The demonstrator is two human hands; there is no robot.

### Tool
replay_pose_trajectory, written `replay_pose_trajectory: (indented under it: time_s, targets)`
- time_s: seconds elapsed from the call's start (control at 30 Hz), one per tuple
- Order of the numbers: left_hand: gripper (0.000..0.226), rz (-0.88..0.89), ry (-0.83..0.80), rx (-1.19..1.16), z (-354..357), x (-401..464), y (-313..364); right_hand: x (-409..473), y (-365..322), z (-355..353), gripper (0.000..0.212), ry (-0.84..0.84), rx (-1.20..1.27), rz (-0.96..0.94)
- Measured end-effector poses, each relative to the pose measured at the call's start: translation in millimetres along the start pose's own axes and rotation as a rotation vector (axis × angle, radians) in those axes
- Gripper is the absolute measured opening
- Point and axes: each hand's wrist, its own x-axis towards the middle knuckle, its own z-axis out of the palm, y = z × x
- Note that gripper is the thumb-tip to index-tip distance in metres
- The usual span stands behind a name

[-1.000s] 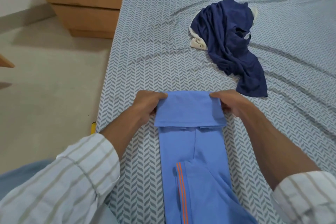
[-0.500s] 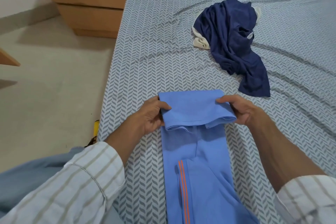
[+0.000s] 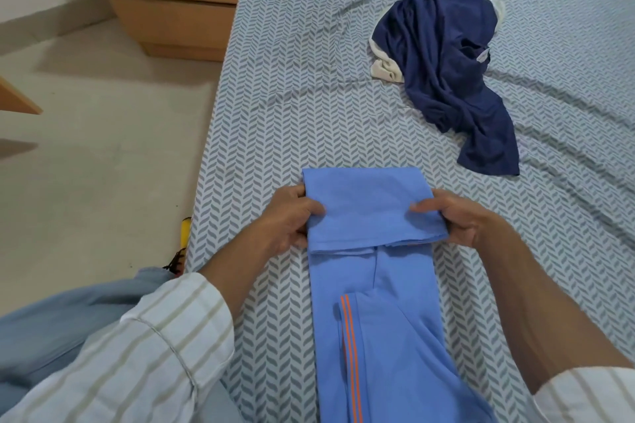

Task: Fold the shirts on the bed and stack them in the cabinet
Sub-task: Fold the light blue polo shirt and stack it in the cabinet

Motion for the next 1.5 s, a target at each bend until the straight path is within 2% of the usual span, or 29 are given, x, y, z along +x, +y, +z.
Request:
replay_pose_trajectory:
  time_s: [0.03,0.07,0.13,0.2,0.3,0.4,0.53,0.6,0.7,0.77,0.9,1.0,1.1,1.2,1.27,1.37,1.43,1.5]
  targets:
    - [0.018,0.016,0.059,0.072,-2.0,0.1,3.7,-3.6,-7.3,0.1,0.039,0.055,-0.098,0.018]
    - [0.015,0.034,0.115,0.106,-4.2,1.2,7.2,-4.3,-14.0,-0.5,0.038,0.145,-0.179,0.015]
    - [0.025,0.078,0.221,0.130,-6.9,7.3,13.3,3.2,-26.1,-4.6,0.042,0.361,-0.296,-0.090]
    - [0.031,0.114,0.323,0.146,-7.2,16.2,18.1,15.4,-36.4,-7.0,0.035,0.458,-0.343,-0.234]
    - [0.031,0.097,0.391,0.128,-6.7,32.9,25.5,29.1,-47.4,-7.7,0.028,0.371,-0.378,-0.233]
    - [0.024,0.098,0.399,0.132,-8.3,46.4,34.0,36.1,-58.0,-9.1,0.005,0.302,-0.497,-0.155]
    - [0.019,0.195,0.428,0.190,-10.4,56.9,35.4,50.4,-58.1,-13.5,0.022,0.335,-0.510,-0.216]
    - [0.019,0.249,0.420,0.270,-9.1,56.7,31.3,56.0,-52.0,-16.9,0.020,0.331,-0.493,-0.269]
    - [0.036,0.278,0.349,0.415,-9.7,57.9,31.6,56.8,-48.5,-19.5,0.009,0.283,-0.457,-0.261]
    - [0.028,0.258,0.282,0.508,-10.2,61.0,37.5,55.9,-49.3,-17.8,0.010,0.261,-0.506,-0.230]
    - [0.029,0.252,0.219,0.454,-4.5,49.5,46.3,39.5,-46.3,-12.3,0.011,0.271,-0.486,-0.295]
    - [0.026,0.383,0.222,0.473,-3.2,28.8,47.2,16.1,-44.7,-10.3,0.017,0.268,-0.432,-0.375]
    - [0.026,0.549,0.187,0.514,-7.2,-9.1,48.1,-26.2,-43.5,-5.8,0.020,0.281,-0.521,-0.561]
    - [0.027,0.753,0.205,0.759,-9.2,-61.3,43.7,-81.9,-29.1,-1.6,0.025,0.376,-0.668,-0.753]
    - [0.027,0.902,0.185,0.848,-8.1,-98.4,29.6,-120.7,-5.5,1.4,0.028,0.451,-0.751,-0.806]
    - [0.013,1.108,0.175,0.929,-3.3,-142.7,-14.4,-170.4,52.2,4.0,0.035,0.502,-0.872,-0.851]
    - [0.010,1.222,0.152,0.973,1.4,-160.6,-52.5,-190.4,94.1,3.4,0.041,0.507,-0.902,-0.964]
    - [0.015,1.284,0.092,1.041,7.0,-171.8,-91.2,-205.9,131.1,7.3,0.028,0.474,-0.906,-1.092]
